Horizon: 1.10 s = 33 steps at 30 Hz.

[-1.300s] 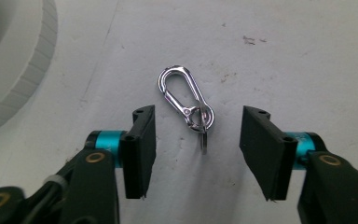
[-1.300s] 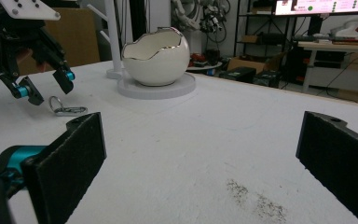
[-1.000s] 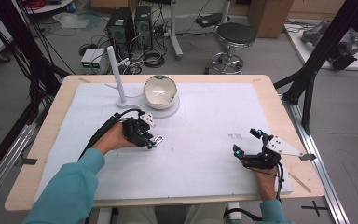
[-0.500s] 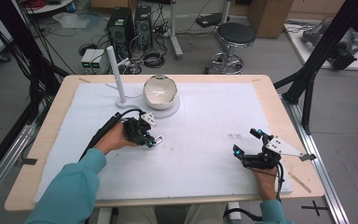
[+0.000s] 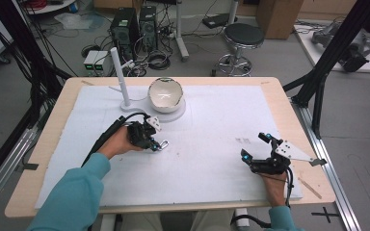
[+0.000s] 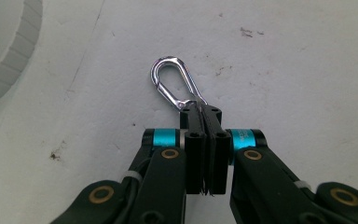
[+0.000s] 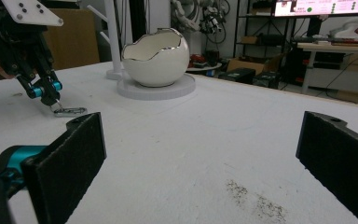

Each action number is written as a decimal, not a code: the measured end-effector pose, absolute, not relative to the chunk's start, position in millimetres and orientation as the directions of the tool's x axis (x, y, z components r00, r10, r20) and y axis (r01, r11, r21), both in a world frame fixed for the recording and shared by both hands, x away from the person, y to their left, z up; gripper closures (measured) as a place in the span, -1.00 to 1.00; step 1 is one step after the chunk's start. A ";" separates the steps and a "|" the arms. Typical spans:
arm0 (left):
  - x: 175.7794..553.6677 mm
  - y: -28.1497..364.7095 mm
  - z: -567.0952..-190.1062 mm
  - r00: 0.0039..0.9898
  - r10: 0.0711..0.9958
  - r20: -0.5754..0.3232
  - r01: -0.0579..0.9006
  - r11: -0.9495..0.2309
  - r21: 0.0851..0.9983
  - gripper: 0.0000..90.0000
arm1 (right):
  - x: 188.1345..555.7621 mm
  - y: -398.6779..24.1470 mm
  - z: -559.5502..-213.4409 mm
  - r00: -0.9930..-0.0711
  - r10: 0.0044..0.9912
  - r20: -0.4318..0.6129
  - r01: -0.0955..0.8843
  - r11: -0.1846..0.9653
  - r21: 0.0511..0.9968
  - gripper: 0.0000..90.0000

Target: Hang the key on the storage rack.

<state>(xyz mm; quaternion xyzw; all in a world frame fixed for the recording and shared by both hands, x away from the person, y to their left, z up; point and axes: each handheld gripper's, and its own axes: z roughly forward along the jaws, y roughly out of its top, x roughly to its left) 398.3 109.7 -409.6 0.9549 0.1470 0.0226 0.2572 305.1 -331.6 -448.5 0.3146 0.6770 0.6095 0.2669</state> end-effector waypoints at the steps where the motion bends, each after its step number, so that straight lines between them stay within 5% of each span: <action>1: 398.4 109.6 -409.5 0.956 0.292 -0.032 0.269 -0.825 0.497 0.96 | 304.6 -331.3 -448.5 -0.660 0.751 0.029 0.107 0.056 0.993 -0.99; 12: 399.6 114.1 -403.1 0.944 0.328 -0.043 0.301 -0.799 0.520 0.97 | 305.1 -331.9 -448.5 -0.660 0.751 0.022 0.101 0.059 0.993 -0.99; 33: 399.3 183.2 -326.3 0.899 0.431 -0.083 0.340 -0.563 0.753 0.97 | 304.0 -331.6 -448.7 -0.656 0.754 0.030 0.103 0.050 0.993 -0.99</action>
